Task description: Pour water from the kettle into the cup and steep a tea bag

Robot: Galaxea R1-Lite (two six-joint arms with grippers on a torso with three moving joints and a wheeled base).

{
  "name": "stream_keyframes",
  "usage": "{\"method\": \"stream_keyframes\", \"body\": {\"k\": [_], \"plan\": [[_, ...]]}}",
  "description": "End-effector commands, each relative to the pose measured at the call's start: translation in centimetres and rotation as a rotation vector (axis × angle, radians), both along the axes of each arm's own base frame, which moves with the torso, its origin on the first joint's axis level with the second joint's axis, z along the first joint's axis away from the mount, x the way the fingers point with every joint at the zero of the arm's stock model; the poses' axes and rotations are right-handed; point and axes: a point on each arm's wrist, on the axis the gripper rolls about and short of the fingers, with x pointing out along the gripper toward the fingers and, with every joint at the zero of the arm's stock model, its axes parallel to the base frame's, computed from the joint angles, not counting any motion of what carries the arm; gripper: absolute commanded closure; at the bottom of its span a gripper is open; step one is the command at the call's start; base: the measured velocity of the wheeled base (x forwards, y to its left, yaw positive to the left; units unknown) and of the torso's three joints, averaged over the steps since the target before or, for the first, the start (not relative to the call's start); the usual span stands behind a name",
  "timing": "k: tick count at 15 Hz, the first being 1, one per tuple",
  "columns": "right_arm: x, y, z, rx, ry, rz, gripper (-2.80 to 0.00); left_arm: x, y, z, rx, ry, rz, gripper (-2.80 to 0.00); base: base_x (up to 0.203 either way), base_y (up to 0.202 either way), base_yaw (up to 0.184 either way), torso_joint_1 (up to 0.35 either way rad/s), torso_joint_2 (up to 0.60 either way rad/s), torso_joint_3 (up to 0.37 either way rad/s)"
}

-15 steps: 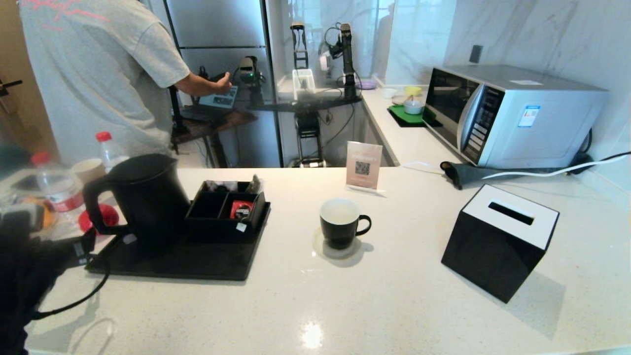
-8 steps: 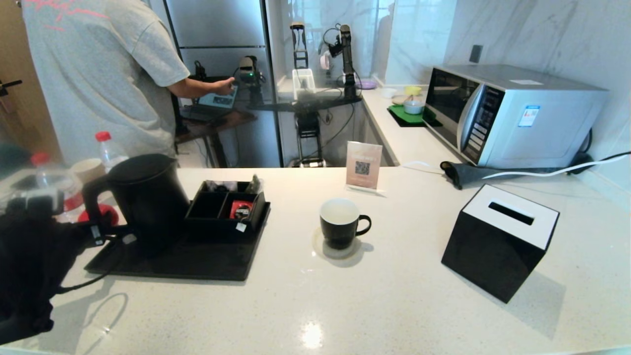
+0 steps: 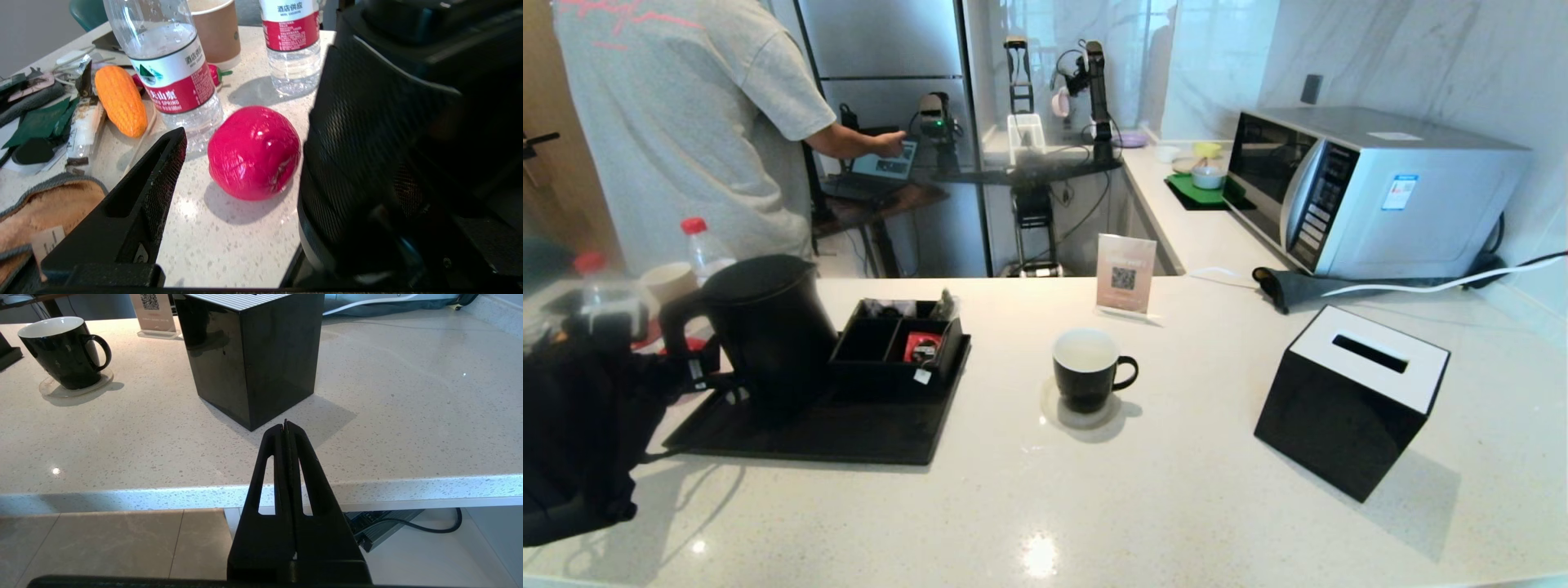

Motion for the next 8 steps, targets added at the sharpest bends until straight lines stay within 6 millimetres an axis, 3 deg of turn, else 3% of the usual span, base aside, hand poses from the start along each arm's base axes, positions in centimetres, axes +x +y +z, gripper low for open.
{"method": "stream_keyframes", "body": {"k": [1, 8], "plan": [[0.0, 0.0, 0.0, 0.001, -0.001, 0.0, 0.0, 0.9, 0.2, 0.3, 0.032, -0.053, -0.003, -2.8, 0.0, 0.0, 0.0, 0.0, 0.0, 0.0], [0.0, 0.0, 0.0, 0.0, -0.001, 0.0, 0.0, 2.0, 0.8, 0.8, 0.099, -0.068, 0.019, -2.8, 0.0, 0.0, 0.0, 0.0, 0.0, 0.0]]}}
